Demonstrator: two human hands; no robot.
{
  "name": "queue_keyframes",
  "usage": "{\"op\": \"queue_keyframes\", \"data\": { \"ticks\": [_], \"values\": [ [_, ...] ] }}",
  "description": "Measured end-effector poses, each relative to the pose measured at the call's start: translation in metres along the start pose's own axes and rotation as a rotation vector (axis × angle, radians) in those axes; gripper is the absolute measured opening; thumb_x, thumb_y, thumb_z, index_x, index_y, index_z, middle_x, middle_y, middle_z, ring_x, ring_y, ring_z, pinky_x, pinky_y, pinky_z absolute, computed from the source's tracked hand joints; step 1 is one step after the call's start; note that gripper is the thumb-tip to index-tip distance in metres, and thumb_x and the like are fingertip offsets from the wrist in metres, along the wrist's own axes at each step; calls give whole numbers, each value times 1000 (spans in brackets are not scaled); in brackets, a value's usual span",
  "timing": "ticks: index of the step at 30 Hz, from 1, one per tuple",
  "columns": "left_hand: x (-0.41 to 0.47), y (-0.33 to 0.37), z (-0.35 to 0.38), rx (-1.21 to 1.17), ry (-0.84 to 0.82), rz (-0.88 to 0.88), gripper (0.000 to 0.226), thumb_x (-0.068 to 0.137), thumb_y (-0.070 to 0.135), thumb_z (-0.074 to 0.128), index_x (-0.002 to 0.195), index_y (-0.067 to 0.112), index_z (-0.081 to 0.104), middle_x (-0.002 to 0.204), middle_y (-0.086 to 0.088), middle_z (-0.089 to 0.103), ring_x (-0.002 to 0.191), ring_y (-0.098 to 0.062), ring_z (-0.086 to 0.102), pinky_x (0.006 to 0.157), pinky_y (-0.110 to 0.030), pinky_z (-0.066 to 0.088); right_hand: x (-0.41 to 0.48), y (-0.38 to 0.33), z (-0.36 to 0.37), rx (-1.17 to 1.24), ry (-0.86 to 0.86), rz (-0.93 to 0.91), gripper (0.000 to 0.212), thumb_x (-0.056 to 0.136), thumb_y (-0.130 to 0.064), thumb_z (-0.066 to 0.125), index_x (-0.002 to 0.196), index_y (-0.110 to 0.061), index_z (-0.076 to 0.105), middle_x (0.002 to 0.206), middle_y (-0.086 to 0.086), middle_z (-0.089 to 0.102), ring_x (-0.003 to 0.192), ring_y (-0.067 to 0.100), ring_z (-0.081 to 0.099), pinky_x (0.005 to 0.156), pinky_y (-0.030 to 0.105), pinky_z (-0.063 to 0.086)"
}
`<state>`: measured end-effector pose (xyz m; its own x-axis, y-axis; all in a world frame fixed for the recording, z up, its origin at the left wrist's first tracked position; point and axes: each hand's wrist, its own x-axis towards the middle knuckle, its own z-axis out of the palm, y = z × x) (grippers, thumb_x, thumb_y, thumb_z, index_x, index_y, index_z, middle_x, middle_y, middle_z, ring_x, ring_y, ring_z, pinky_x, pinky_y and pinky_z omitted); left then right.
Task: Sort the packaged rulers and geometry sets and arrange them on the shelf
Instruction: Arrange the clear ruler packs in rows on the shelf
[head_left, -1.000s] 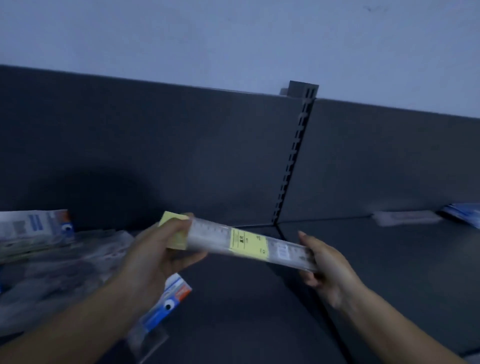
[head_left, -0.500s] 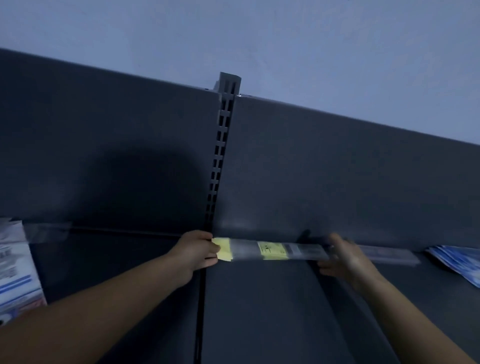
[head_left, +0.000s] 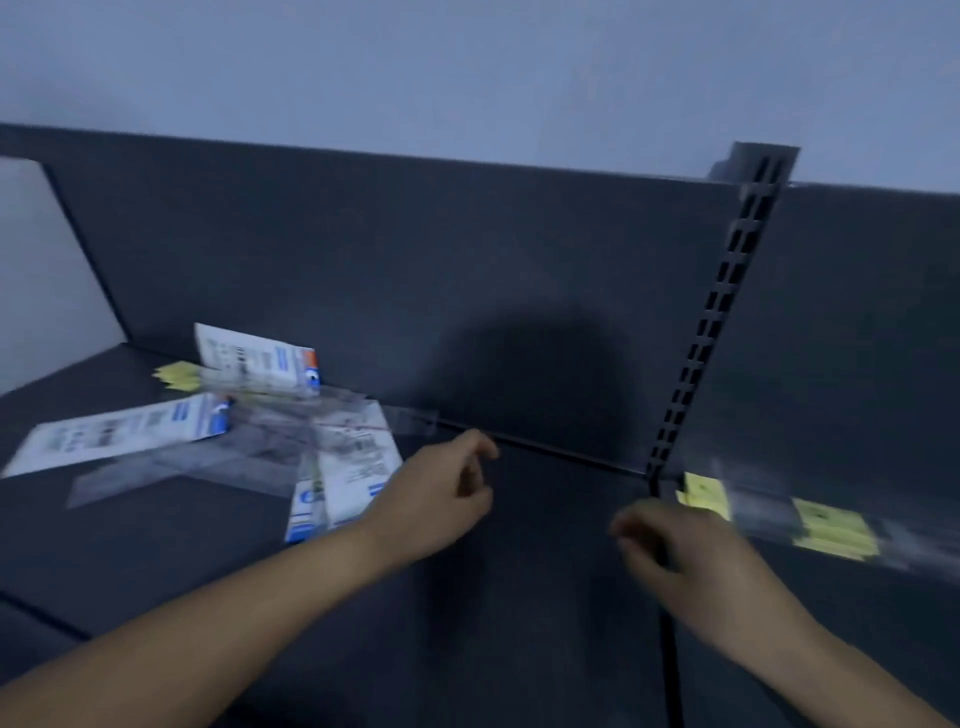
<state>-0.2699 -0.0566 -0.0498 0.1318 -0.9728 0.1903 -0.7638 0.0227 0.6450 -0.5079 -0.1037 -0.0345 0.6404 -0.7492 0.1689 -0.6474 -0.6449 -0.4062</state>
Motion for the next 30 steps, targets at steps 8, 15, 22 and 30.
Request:
{"op": "queue_keyframes", "data": {
  "ticks": [8, 15, 22, 30],
  "values": [
    [-58, -120, -95, 463, -274, 51, 75, 81, 65, 46, 142, 23, 31, 146, 4, 27, 136, -13, 27, 110, -19, 21, 112, -132, 103, -53, -146, -212, 50, 87, -47, 56, 127, -19, 47, 124, -2, 47, 116, 17, 44, 98, 31, 37],
    [-75, -172, -147, 183, -265, 227, 37, 90, 41, 53, 124, 28, 51, 127, 18, 44, 118, 1, 40, 104, -19, 32, 185, -180, 155, -265, -68, -180, 35, 90, -39, 54, 105, -7, 59, 113, 9, 52, 109, 24, 49, 87, 31, 37],
    [-78, -190, -172, -522, -155, -221, 65, 68, 61, 64, 123, 29, 47, 111, 13, 61, 103, 1, 57, 92, -19, 46, 167, -227, 141, -391, 51, -154, 8, 92, -17, 45, 86, -16, 50, 88, 1, 58, 80, 28, 59, 63, 35, 40],
    [-54, -178, -162, -1400, 52, -585, 17, 95, 15, 49, 104, 6, 62, 79, -12, 60, 73, -19, 63, 72, -28, 56, 139, -259, 166, -483, 104, -341, 46, 70, -21, 41, 113, -15, 57, 86, -3, 55, 61, 13, 56, 48, 21, 41]
  ]
}}
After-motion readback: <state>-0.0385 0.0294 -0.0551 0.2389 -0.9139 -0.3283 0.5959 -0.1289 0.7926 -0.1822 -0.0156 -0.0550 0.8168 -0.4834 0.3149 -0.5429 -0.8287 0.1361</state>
